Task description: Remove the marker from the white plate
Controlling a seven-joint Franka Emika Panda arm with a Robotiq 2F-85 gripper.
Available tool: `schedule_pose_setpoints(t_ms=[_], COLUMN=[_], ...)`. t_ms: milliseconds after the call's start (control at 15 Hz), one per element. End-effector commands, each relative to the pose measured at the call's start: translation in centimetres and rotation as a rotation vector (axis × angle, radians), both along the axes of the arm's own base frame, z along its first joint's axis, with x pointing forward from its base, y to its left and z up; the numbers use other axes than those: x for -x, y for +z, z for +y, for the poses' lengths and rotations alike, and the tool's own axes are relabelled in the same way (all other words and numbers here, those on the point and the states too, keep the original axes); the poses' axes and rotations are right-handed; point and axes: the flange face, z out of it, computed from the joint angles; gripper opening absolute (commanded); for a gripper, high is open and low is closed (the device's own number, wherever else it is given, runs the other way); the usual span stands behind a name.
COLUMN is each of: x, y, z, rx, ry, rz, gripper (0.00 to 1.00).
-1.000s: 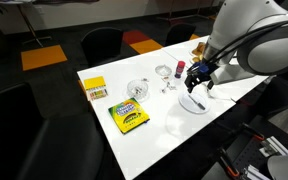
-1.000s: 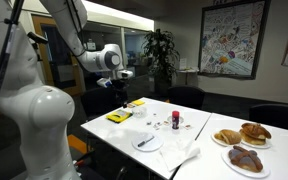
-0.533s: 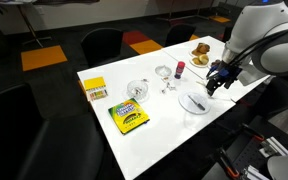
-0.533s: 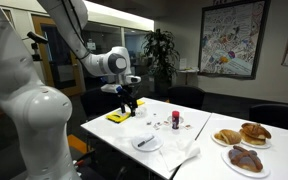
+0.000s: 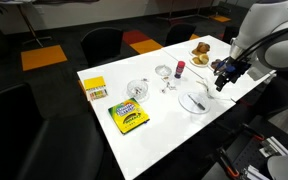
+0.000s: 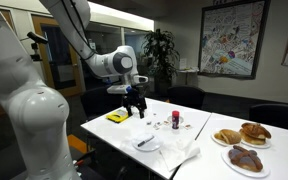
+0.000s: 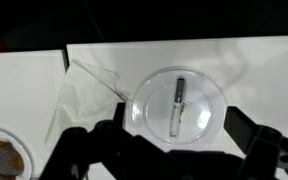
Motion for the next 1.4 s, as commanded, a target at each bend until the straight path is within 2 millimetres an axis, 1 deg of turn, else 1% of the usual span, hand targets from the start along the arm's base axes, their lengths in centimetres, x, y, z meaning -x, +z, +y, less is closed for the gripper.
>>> schedule_pose_setpoints(t_ms=[0, 267, 400, 600, 933, 1133, 1333], x=[-0.3, -2.7, -3.6, -4.5, -4.9, -5.6, -6.1], y=[-0.1, -1.3, -2.3, -4.7, -8.7, -9.4, -10.3], z=[0.1, 0.6, 0.6, 0.1, -1.7, -2.9, -5.4], rx=[-0.008, -0.009, -0.021, -0.076, -0.169, -0.236, -0.274], ry=[0.008, 0.006, 0.007, -0.015, -0.062, -0.062, 0.008], rz=[-0.013, -0.142, -0.190, -0.222, -0.229, -0.206, -0.173], gripper=[1.00, 1.00, 1.00, 1.00, 1.00, 1.00, 1.00])
